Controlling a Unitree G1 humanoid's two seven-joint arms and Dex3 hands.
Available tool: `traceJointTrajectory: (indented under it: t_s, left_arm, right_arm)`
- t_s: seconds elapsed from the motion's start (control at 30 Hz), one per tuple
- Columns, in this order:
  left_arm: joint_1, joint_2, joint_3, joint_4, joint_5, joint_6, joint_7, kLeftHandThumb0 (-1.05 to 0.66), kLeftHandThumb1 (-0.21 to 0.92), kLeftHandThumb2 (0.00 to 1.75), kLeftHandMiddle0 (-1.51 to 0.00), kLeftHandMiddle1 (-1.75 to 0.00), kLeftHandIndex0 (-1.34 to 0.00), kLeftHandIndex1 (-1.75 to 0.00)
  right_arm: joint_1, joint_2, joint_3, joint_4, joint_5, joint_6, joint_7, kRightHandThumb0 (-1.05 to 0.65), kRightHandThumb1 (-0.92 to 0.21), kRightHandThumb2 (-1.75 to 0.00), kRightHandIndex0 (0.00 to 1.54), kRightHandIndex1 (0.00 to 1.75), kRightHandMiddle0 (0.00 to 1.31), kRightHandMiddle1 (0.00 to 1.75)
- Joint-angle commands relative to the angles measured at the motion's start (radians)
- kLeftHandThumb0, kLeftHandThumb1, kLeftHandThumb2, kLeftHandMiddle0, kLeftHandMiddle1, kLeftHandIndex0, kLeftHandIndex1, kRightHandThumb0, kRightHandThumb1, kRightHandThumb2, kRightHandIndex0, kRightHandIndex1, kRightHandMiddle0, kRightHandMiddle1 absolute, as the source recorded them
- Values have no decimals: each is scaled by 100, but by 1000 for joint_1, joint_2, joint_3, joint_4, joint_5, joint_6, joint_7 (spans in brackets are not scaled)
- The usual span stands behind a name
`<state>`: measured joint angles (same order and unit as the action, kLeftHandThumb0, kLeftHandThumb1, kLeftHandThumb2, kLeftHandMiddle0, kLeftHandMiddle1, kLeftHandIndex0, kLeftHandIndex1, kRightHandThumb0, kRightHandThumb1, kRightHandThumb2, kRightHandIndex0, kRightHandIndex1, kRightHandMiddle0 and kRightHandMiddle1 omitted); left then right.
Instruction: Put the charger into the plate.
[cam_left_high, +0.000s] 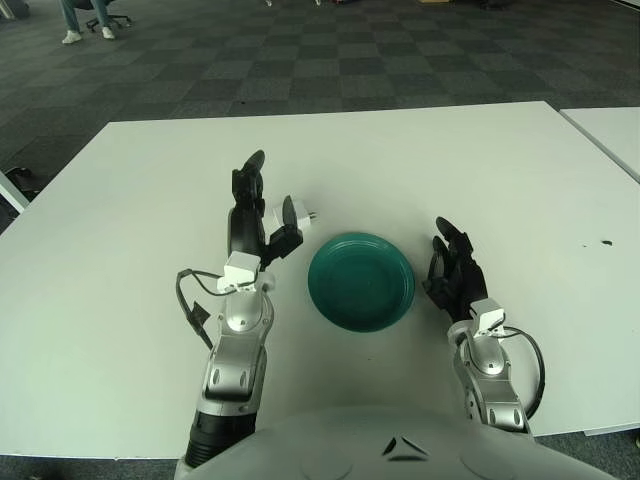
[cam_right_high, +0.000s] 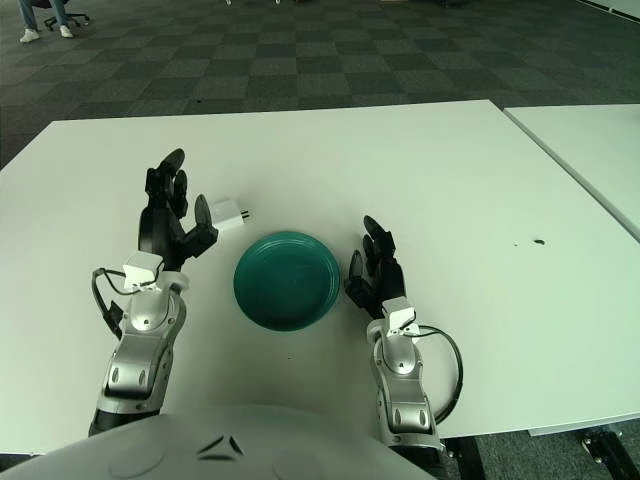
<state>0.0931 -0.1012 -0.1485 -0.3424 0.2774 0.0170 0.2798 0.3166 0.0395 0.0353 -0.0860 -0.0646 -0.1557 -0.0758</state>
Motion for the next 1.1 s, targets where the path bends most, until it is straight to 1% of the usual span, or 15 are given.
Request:
traceJointTrajectory:
  t_s: [0.0, 0.03, 0.07, 0.1, 0.17, 0.23, 0.27, 0.33, 0.5, 0.63, 0.8, 0.9, 1.07]
  left_arm:
    - [-113, 32, 27, 74, 91, 19, 44, -80, 92, 91, -31, -1, -3, -79]
    - [-144, 46, 30, 94, 111, 21, 45, -80, 92, 88, -32, -2, -4, -82]
    - [-169, 69, 31, 112, 128, 16, 36, -80, 92, 88, -32, -2, -4, -82]
    - [-184, 83, 32, 124, 139, 11, 30, -81, 92, 86, -33, -2, -4, -86]
    - [-195, 111, 34, 138, 153, -1, 13, -83, 92, 83, -35, -1, -5, -90]
    - [-216, 159, 36, 163, 176, -8, -9, -86, 92, 81, -36, -1, -5, -94]
    - [-255, 202, 39, 222, 203, -23, -8, -87, 92, 80, -36, -1, -6, -95]
    - [-317, 256, 34, 312, 252, -42, 5, -93, 92, 79, -37, -2, -7, -101]
    - [-418, 321, -12, 451, 358, -63, 33, -101, 92, 76, -39, -2, -8, -110]
    - [-463, 377, -62, 490, 416, -58, -24, -104, 92, 73, -39, -2, -6, -111]
    - [-521, 446, -132, 524, 458, -38, -184, -105, 92, 70, -37, -1, -6, -110]
    - [-549, 477, -156, 555, 462, -45, -257, -105, 92, 67, -34, 0, -8, -108]
    - [-609, 507, -203, 699, 468, -92, -313, -105, 92, 61, -31, 0, -13, -103]
  right_arm:
    - [10, 1, -9, 59, 9, 47, 1, -89, -92, -88, 16, 0, 0, 42]
    - [8, 1, -10, 64, 9, 45, 0, -89, -92, -88, 16, 0, 0, 42]
    - [5, 1, -12, 72, 8, 43, -2, -89, -92, -88, 16, 0, 0, 42]
    - [3, 1, -13, 77, 7, 40, -3, -88, -92, -88, 16, 0, 0, 42]
    - [0, 1, -15, 84, 5, 37, -5, -88, -92, -88, 16, 0, 0, 43]
    - [-4, 2, -16, 92, 3, 32, -8, -87, -92, -88, 16, 0, 0, 43]
    - [-7, 2, -17, 100, 2, 27, -10, -87, -92, -88, 16, 0, 0, 43]
    - [-10, 2, -18, 110, 1, 19, -13, -88, -92, -89, 17, 1, 0, 44]
    - [-5, 4, -14, 116, -1, 6, -17, -88, -92, -90, 16, 0, 0, 45]
    - [-1, 3, -11, 115, -7, 8, -20, -87, -92, -91, 16, 0, 0, 44]
    - [-6, -2, -10, 120, -17, 10, -27, -86, -92, -91, 16, 0, 0, 43]
    - [-5, 0, -9, 120, -18, 11, -29, -86, -92, -91, 16, 0, 0, 42]
    - [0, 2, -7, 119, -21, 9, -32, -85, -92, -91, 15, 0, 0, 43]
